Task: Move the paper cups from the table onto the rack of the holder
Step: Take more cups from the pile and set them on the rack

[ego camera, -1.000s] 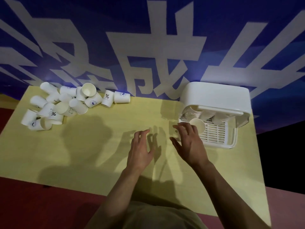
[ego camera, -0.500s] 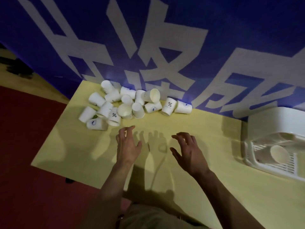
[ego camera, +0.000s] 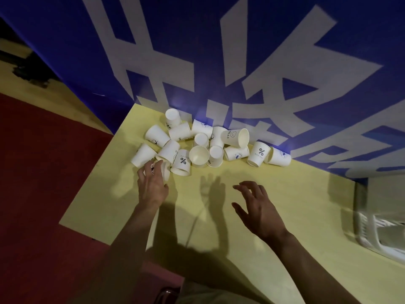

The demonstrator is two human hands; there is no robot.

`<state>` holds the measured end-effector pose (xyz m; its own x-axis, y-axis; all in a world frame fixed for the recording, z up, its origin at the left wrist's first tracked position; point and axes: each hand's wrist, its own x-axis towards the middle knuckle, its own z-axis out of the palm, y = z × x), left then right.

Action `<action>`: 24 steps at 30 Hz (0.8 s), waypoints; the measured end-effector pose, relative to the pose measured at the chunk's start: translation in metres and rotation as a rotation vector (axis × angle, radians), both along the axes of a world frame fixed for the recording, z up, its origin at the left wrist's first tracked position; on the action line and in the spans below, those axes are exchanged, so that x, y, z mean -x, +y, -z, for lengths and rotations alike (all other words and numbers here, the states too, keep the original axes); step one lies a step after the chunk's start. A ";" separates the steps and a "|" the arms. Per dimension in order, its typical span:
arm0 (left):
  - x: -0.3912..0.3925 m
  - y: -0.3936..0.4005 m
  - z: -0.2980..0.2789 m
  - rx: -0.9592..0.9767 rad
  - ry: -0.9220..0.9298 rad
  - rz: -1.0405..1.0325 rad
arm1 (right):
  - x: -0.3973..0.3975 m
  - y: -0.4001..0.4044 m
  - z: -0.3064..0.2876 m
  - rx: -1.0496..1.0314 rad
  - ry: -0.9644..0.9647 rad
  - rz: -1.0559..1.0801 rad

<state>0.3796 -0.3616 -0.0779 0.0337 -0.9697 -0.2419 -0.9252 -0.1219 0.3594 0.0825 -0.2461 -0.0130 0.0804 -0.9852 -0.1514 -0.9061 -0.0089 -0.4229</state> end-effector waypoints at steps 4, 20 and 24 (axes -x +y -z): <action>-0.005 -0.003 0.009 -0.073 -0.017 0.016 | -0.007 -0.009 0.008 -0.005 0.008 0.010; -0.008 -0.002 0.029 0.156 -0.147 0.105 | -0.068 -0.113 0.024 0.009 0.075 -0.114; -0.011 -0.007 0.031 0.121 -0.135 0.094 | -0.071 -0.134 0.029 0.008 0.184 -0.109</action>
<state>0.3908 -0.3682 -0.1088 -0.0341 -0.9919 -0.1226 -0.9713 0.0040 0.2380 0.1539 -0.3804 -0.0417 0.1584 -0.9734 -0.1656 -0.9615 -0.1139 -0.2501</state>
